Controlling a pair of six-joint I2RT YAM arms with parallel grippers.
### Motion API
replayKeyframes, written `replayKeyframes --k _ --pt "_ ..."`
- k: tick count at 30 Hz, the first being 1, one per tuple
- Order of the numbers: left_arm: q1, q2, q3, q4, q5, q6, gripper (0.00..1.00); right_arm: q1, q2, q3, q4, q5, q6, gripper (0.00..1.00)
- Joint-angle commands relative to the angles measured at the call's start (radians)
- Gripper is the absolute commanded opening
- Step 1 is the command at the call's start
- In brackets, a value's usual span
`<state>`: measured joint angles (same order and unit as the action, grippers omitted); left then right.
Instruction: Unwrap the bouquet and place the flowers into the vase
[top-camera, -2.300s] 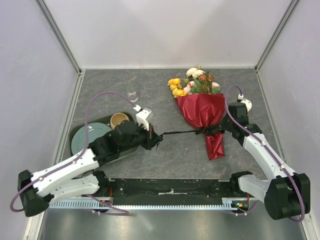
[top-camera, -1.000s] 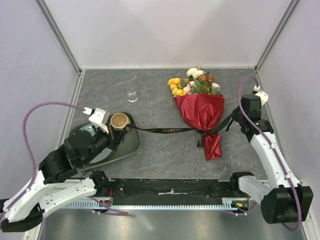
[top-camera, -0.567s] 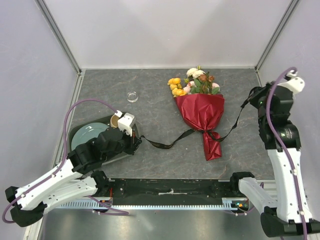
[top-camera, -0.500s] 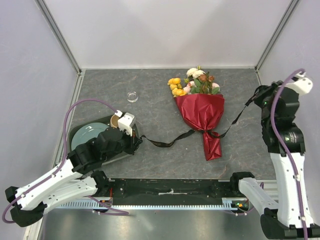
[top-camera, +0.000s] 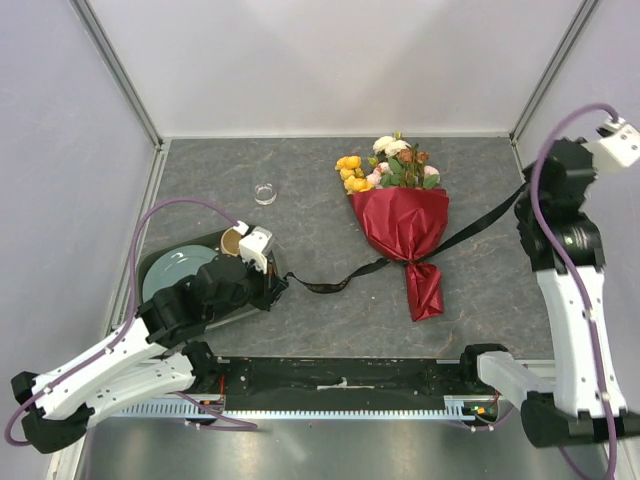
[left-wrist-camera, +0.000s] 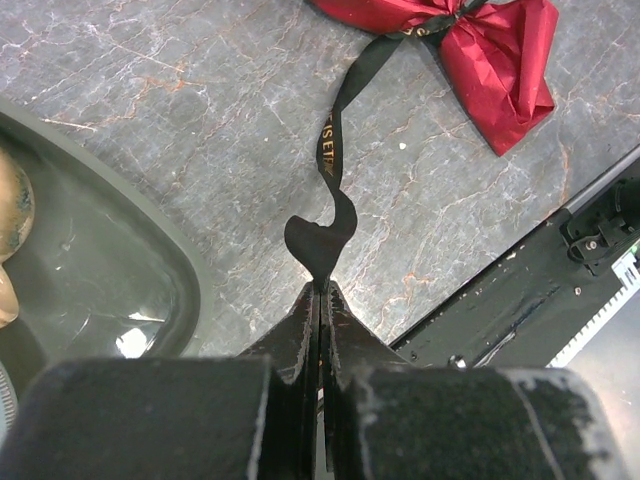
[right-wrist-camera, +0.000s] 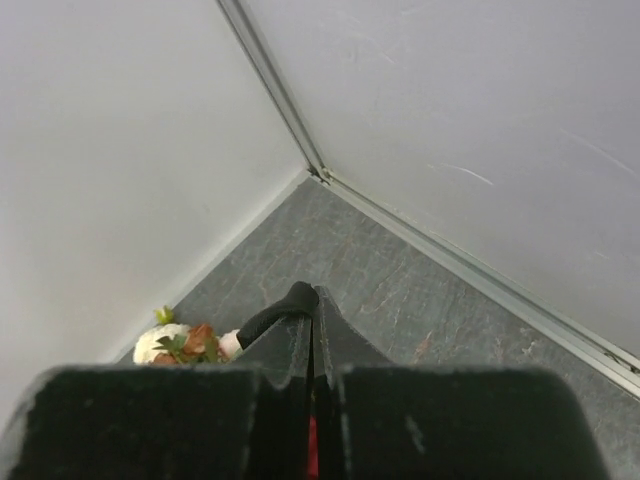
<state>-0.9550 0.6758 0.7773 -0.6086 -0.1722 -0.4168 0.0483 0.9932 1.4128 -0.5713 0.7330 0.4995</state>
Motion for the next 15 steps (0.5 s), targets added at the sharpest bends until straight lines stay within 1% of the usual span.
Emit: replayKeyframes --k 1,4,7,8,10,12,15 --pt "-0.001 0.031 0.019 0.036 0.036 -0.023 0.02 -0.004 0.090 -0.030 0.119 0.104 -0.010 0.00" --pt "-0.001 0.079 0.002 0.073 0.063 -0.036 0.02 -0.016 0.136 -0.078 0.142 0.138 -0.009 0.00" --pt "-0.002 0.132 -0.019 0.093 0.073 -0.059 0.02 -0.053 0.176 -0.136 0.165 0.129 0.014 0.00" --pt "-0.001 0.143 -0.024 0.101 0.073 -0.066 0.02 -0.106 0.197 -0.149 0.166 0.097 0.023 0.00" --pt "-0.001 0.172 -0.024 0.099 0.057 -0.071 0.02 -0.146 0.216 -0.187 0.165 0.068 0.054 0.00" --pt "0.001 0.188 -0.020 0.089 0.043 -0.077 0.02 -0.214 0.231 -0.215 0.156 0.023 0.079 0.00" --pt "0.001 0.215 -0.010 0.078 0.080 -0.079 0.03 -0.309 0.243 -0.279 0.131 -0.026 0.137 0.00"
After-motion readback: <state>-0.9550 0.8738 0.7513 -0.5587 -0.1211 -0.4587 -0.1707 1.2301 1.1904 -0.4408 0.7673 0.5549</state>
